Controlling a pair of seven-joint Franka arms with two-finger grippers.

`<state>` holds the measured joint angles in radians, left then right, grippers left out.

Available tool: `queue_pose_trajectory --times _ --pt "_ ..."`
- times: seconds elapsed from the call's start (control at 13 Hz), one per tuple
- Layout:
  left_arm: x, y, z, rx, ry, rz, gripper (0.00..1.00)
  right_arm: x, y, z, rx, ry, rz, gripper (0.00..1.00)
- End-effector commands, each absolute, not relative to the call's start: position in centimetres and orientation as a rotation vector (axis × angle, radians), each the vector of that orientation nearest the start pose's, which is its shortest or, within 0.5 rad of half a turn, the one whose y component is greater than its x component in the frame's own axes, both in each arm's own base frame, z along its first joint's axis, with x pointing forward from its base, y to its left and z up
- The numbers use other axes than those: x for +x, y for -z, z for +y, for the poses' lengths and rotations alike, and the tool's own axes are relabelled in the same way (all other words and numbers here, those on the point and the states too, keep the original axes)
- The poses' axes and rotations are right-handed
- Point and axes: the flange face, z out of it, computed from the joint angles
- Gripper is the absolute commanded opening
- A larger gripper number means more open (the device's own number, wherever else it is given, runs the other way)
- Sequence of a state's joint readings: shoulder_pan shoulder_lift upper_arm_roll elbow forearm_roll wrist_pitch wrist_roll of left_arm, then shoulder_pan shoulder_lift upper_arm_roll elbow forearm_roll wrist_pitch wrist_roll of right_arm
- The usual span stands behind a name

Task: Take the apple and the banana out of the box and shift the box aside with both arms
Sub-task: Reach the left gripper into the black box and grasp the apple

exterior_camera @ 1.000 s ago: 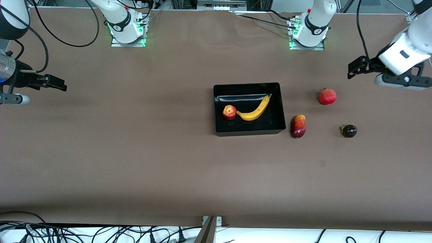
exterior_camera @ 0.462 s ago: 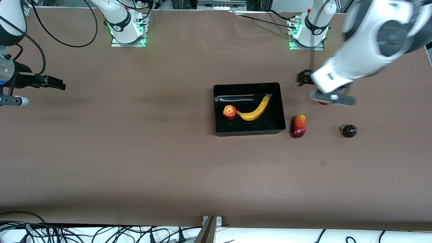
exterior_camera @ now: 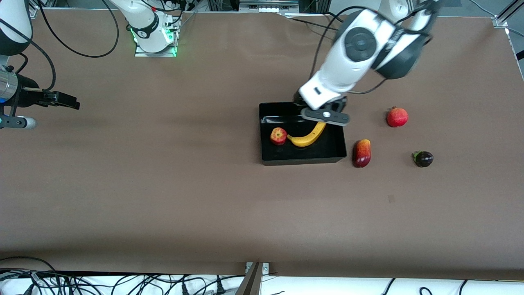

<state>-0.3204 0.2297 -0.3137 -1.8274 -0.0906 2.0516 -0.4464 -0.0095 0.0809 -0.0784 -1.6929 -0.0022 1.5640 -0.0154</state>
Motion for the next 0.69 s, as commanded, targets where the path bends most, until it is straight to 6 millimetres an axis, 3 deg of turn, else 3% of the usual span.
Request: queue_pose_trajectory --times 0.0,0.15,0.62 --pt "50.0 -36.4 -39.6 -3.305 -0.11 0.272 1.0 56.4 -52.7 -4.8 -3.121 -0.317 0.101 1.0" --pt "49.9 -33.0 -42.4 -3.359 -0.014 0.304 1.0 56.4 -52.7 -4.8 -3.121 -0.315 0.101 1.0" --pt "50.2 -27.0 -42.6 -3.319 0.01 0.387 1.0 56.4 -52.5 -5.4 -3.117 -0.321 0.115 1.0"
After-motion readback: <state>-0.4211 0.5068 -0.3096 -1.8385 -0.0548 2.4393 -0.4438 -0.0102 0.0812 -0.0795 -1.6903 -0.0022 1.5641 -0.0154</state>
